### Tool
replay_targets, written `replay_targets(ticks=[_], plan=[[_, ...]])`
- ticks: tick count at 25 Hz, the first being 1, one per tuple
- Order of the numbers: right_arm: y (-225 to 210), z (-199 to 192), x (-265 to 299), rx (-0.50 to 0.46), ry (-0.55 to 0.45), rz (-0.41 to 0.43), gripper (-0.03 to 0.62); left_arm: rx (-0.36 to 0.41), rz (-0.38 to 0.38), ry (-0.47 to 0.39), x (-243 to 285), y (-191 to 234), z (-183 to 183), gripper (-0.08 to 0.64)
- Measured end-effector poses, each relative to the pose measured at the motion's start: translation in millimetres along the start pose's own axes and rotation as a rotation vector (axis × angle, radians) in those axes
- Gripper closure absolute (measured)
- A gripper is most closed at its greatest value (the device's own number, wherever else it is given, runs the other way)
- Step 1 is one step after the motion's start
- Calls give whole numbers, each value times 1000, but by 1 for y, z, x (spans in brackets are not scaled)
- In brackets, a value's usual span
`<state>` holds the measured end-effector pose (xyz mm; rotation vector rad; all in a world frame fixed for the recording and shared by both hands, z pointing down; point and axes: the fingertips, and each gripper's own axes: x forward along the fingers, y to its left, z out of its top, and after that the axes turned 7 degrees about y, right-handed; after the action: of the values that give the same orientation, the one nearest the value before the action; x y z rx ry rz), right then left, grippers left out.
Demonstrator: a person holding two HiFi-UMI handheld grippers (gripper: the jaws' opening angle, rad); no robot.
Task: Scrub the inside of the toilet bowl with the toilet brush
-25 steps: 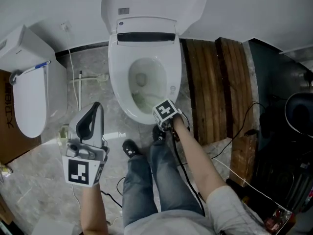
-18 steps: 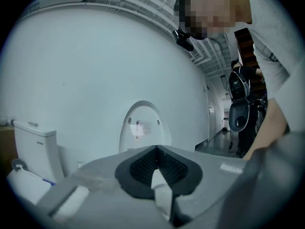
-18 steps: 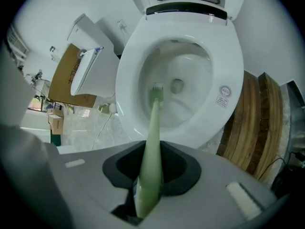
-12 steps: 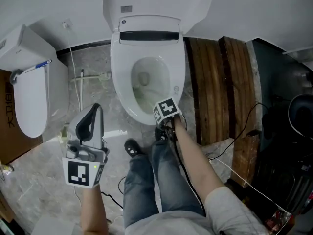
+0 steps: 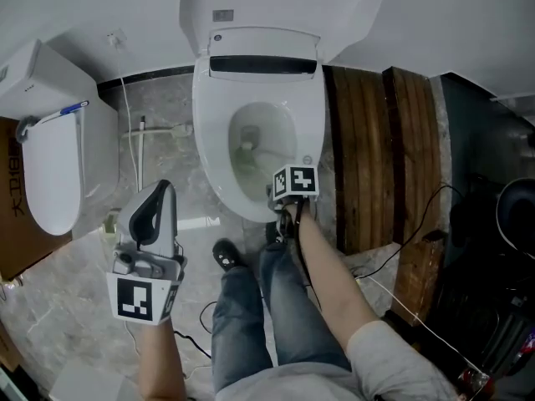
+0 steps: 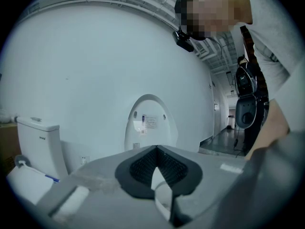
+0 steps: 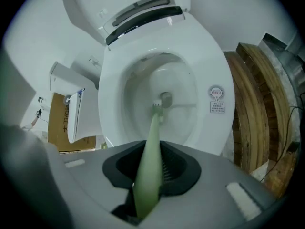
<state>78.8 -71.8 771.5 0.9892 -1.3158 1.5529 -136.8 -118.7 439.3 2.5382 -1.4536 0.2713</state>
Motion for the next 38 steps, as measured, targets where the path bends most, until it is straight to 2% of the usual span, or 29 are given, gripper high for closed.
replay_targets(ticks=[7,12,15,18,23,28,35,38], plan=[[-6,48,-6,139,-135,35,509,-20,27,20,18,13,-8,560],[1,70,-2,194,-161,90,509,-30,51,23,28,21,-8,560],[11,74,6,186,-147,114,509,-27,59,16,30,25,-7,560],[17,75,14,133,-118,84,509,-28,73,29,29,31,-10,560],[14,71,20,-11,-62,4,509,-31,111,72,26,40,-20,560],[11,62,19,-203,5,-97,509,-38,106,67,28,35,-20,560],[3,45,21,-677,121,-335,509,-42,95,55,33,27,-17,560],[-4,43,20,-852,152,-435,509,-41,92,54,34,23,-17,560]])
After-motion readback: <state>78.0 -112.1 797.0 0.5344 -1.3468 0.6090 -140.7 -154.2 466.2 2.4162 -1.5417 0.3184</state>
